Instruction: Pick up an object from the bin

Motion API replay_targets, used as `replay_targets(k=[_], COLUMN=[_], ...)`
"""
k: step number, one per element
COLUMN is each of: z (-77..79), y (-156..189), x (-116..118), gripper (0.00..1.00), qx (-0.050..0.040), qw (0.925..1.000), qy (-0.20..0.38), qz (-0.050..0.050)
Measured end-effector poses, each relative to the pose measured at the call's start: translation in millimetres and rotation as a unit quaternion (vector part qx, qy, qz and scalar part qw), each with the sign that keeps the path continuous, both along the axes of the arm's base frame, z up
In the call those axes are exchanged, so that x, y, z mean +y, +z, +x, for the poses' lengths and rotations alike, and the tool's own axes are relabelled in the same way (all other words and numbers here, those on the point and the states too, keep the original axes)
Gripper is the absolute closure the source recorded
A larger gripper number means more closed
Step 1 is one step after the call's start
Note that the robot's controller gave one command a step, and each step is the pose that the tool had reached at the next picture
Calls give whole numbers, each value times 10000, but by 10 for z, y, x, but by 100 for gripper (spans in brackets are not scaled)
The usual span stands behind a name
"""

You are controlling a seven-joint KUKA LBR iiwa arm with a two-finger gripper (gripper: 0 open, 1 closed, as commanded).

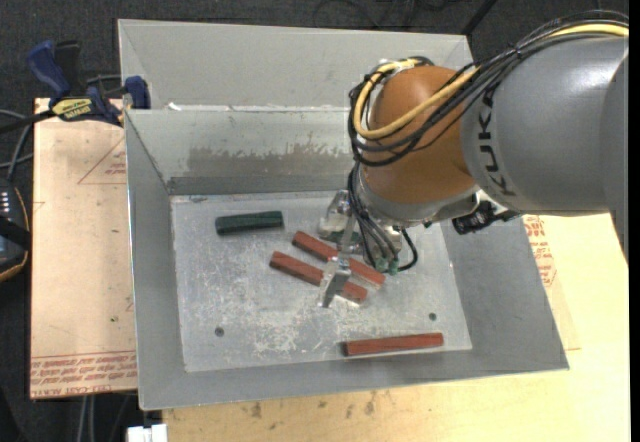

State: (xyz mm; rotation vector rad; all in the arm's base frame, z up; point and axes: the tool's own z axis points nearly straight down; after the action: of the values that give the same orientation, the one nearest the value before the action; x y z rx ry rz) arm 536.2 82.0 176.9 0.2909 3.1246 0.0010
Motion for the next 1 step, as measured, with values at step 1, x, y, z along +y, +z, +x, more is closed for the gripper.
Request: replay_targets(k=[1], z=[-158], y=[-771], x=[-321], gripper=[100], qx=[30], qw=[9998], qy=[-209], qz=[0])
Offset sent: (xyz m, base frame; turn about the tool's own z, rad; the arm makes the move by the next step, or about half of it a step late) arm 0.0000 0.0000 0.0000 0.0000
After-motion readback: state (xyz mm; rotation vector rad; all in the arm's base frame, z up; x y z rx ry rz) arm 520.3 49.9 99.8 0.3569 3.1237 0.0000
